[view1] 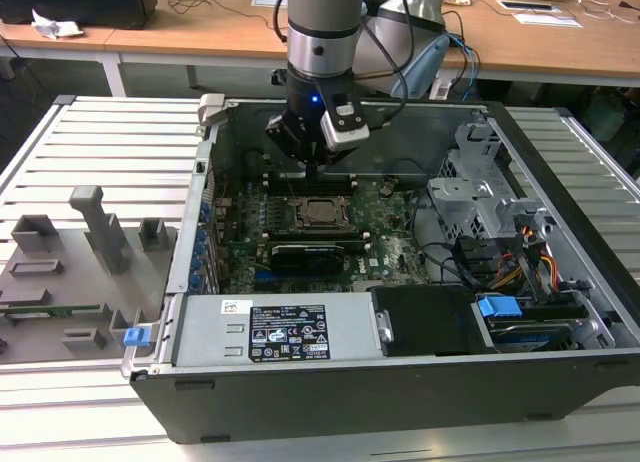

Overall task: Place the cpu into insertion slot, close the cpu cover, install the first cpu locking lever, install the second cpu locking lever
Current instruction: 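Install the first cpu locking lever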

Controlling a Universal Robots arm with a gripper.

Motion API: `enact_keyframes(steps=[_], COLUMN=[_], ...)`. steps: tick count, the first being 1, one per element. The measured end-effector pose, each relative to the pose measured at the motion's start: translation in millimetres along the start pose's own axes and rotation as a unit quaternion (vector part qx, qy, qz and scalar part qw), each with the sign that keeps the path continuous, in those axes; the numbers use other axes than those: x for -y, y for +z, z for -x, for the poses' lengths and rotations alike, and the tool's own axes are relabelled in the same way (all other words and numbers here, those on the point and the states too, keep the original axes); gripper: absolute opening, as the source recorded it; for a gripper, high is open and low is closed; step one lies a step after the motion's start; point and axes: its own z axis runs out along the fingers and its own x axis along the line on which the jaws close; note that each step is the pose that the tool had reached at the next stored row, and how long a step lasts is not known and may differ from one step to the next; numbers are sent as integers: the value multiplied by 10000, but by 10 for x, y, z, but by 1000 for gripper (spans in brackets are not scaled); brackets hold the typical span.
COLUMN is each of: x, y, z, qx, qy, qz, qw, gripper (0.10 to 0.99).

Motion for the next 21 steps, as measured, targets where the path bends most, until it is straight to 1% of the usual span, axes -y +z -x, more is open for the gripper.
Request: enact_keyframes(steps=[4,6,8,14,15,16,17,21], x=[0,0,0,0,1,5,12,34], y=[1,1,1,1,3,5,8,15], z=[0,0,0,0,-5,-26,-71,-199], qx=[-14,-28,-36,-51,-49,-40,-23,15], qy=[-316,-636,-811,-1163,-1176,-1177,-1179,-1178], qz=[-2,-5,-6,-9,-9,-7,-7,-5], qw=[9995,9980,9967,9932,9930,9930,9930,9930], gripper=[106,106,106,106,106,106,106,106])
